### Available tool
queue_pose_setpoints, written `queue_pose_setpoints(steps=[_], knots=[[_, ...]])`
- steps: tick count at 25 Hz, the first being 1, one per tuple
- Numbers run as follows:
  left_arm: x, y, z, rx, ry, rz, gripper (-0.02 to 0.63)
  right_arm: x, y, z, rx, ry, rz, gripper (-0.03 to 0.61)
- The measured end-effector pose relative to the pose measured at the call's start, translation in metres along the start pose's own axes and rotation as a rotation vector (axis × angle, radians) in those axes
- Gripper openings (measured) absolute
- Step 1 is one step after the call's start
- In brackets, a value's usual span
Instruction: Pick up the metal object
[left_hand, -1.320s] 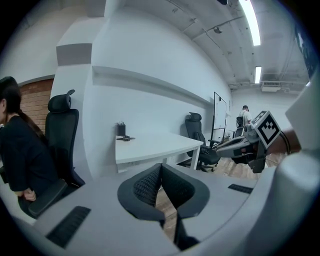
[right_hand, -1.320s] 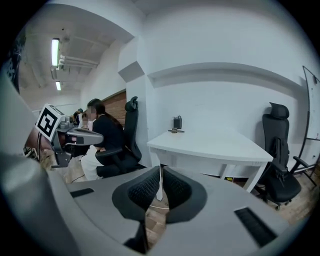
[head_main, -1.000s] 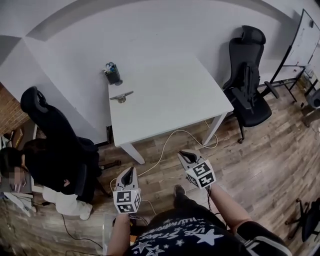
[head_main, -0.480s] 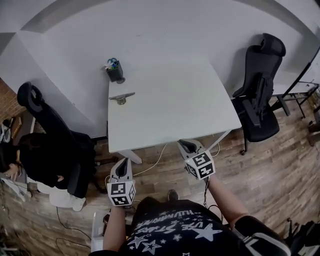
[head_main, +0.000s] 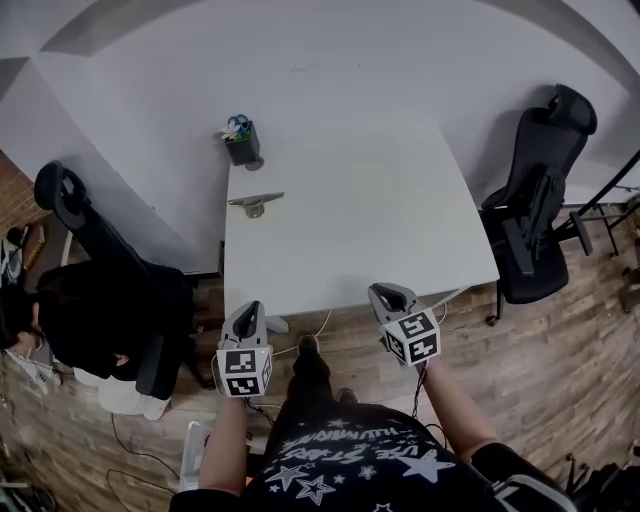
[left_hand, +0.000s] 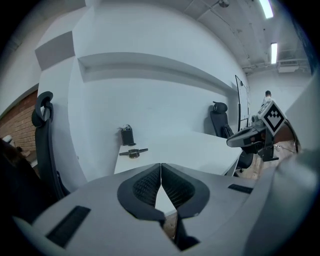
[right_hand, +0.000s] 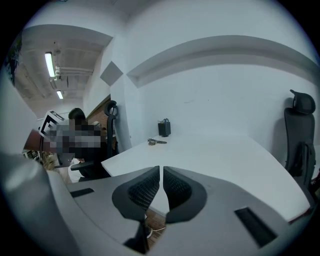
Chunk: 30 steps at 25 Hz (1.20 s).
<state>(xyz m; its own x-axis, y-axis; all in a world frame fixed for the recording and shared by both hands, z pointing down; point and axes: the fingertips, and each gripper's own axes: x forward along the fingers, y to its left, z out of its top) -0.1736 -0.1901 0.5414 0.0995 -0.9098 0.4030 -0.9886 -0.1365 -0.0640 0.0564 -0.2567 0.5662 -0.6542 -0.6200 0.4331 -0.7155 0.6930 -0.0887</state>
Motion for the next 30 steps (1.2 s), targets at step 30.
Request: queue_pose_setpoints(steps=[30], knots=[[0.263, 0.149, 0.046, 0.711, 0.151, -0.011, 0.242, 0.191, -0.079, 0.095, 0.066, 0.055, -0.129, 0.052]])
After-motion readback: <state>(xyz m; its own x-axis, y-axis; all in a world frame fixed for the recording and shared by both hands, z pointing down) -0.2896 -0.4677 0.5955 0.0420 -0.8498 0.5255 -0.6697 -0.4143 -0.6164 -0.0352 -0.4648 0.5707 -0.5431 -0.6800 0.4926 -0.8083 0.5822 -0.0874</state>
